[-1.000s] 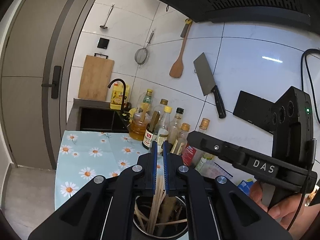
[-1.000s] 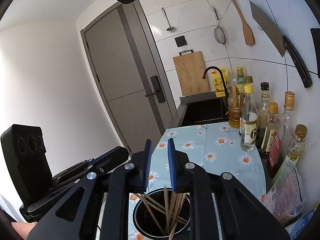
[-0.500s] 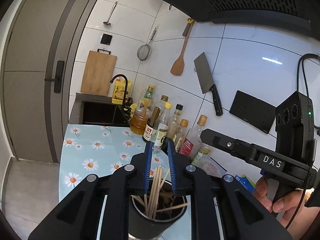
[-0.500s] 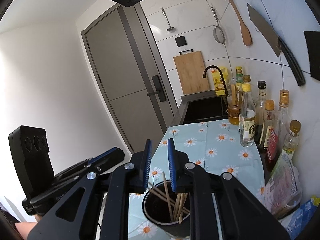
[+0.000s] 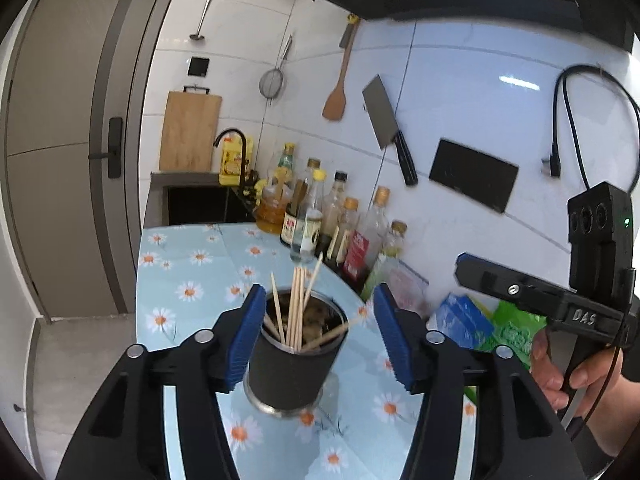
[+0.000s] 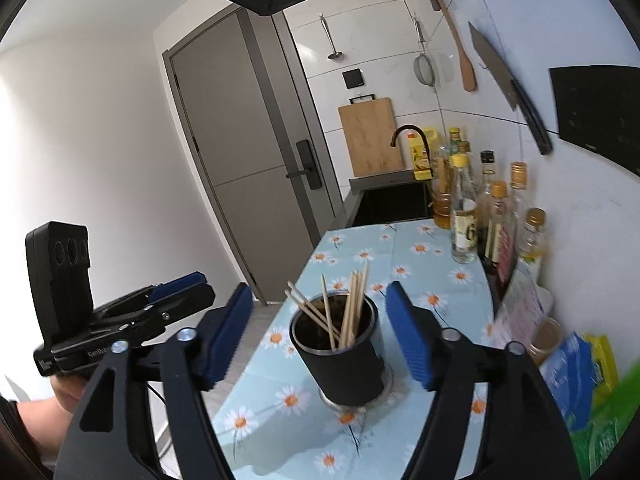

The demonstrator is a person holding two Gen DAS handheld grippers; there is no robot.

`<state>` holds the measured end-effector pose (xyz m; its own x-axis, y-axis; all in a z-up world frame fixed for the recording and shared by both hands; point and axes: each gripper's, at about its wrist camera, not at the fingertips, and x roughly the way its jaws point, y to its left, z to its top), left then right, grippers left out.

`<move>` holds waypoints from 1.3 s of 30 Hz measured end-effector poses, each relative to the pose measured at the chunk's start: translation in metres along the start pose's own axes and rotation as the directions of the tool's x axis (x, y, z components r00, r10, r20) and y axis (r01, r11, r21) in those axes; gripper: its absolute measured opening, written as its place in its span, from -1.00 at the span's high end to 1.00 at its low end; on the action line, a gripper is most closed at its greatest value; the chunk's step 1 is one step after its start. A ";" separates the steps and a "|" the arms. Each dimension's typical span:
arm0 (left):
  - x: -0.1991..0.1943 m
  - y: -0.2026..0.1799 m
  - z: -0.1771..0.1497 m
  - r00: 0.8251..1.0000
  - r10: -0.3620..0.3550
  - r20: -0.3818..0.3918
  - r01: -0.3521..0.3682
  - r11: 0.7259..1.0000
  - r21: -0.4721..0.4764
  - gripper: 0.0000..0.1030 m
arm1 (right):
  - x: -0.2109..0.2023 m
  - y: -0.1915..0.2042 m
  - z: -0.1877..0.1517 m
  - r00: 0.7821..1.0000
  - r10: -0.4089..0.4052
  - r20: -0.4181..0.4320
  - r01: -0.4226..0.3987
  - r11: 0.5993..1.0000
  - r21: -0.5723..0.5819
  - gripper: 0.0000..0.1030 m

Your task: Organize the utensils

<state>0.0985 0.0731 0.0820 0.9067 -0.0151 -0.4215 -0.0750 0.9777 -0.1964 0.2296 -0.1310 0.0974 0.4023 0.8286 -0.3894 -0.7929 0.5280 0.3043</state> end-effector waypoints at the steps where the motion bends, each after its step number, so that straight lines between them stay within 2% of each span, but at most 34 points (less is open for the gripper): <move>1: -0.002 -0.002 -0.004 1.000 0.005 -0.010 -0.005 1.000 -0.005 -0.27 | -0.004 -0.001 -0.003 1.000 0.001 -0.003 -0.001 1.000 -0.001 -0.61; 3: -0.006 -0.007 -0.013 1.000 0.012 -0.019 -0.012 1.000 -0.013 -0.55 | -0.012 -0.002 -0.011 1.000 0.019 -0.008 -0.019 1.000 -0.012 -0.76; 5: -0.011 -0.015 -0.020 0.999 0.036 -0.010 -0.036 0.999 0.013 -0.66 | -0.017 -0.002 -0.017 0.999 0.029 -0.014 -0.030 0.999 -0.037 -0.90; 6: -0.013 -0.020 -0.024 0.998 0.061 0.004 -0.061 0.998 0.032 -0.84 | -0.021 -0.003 -0.021 1.000 0.024 -0.014 -0.025 0.998 -0.054 -0.90; 7: -0.014 -0.023 -0.026 0.997 0.079 0.010 -0.080 0.996 0.041 -0.89 | -0.024 -0.004 -0.025 1.000 0.022 -0.018 -0.023 0.998 -0.065 -0.90; 10: -0.019 -0.029 -0.031 0.995 0.100 -0.004 -0.100 0.995 0.012 -0.87 | -0.027 -0.010 -0.034 0.998 0.015 -0.062 -0.020 0.997 -0.069 -0.90; 12: -0.020 -0.033 -0.037 0.995 0.100 -0.016 -0.100 0.995 -0.006 -0.87 | -0.032 -0.015 -0.041 0.998 0.028 -0.061 -0.032 0.998 -0.062 -0.90; 21: -0.024 -0.049 -0.078 0.981 0.177 -0.076 -0.180 0.983 -0.031 -0.87 | -0.038 -0.027 -0.070 0.994 0.035 -0.104 -0.043 0.996 -0.074 -0.90; 31: -0.024 -0.060 -0.111 0.968 0.201 -0.149 -0.210 0.976 -0.052 -0.87 | -0.042 -0.026 -0.101 0.987 0.026 -0.157 -0.042 0.994 -0.103 -0.90; 39: -0.018 -0.060 -0.134 0.954 0.210 -0.213 -0.228 0.972 -0.063 -0.87 | -0.038 -0.030 -0.123 0.978 0.017 -0.207 -0.033 0.997 -0.076 -0.90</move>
<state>0.0315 -0.0136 -0.0175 0.7608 0.1459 -0.6323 -0.3057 0.9401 -0.1508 0.1818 -0.2018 -0.0043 0.2853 0.7811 -0.5554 -0.8382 0.4844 0.2506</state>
